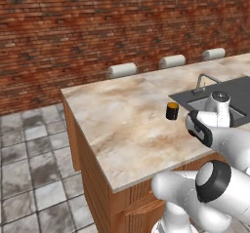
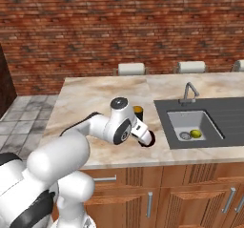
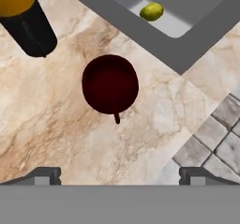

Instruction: Clear the mugs and bowl far away from the sink.

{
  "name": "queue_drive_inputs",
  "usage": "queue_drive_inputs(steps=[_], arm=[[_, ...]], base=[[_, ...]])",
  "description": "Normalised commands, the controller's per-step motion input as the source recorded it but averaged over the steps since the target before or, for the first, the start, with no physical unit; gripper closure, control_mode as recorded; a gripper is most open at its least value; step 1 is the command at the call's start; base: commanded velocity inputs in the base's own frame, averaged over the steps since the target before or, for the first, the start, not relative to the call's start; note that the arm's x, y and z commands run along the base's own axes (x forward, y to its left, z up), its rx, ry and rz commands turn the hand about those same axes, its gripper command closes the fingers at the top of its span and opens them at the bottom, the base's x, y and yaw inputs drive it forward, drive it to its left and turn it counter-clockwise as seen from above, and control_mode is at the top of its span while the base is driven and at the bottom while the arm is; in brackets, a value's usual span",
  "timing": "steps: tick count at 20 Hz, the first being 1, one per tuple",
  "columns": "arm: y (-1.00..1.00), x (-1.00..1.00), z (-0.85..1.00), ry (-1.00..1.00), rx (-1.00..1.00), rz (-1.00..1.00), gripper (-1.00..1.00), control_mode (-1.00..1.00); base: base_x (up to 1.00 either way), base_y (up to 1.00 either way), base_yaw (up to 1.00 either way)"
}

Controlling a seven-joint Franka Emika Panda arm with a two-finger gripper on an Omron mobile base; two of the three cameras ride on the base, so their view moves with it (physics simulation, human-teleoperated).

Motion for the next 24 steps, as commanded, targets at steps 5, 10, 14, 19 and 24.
queue_drive_inputs(steps=[5,10,14,19,24], arm=[[-0.10,0.00,-0.20,0.00,0.00,0.00,-1.00,-1.00],[0.00,0.18,-0.20,0.00,0.00,0.00,-1.00,-1.00],[-0.03,0.19,-0.15,0.00,0.00,0.00,-1.00,-1.00],[-0.12,0.06,-0.11,0.01,0.00,0.00,-1.00,-1.00],[-0.14,0.00,-0.08,0.01,0.00,0.00,-1.00,-1.00]], base=[[0.00,0.00,0.00],[0.00,0.00,0.00],[0.00,0.00,0.00],[0.00,0.00,0.00],[0.00,0.00,0.00]])
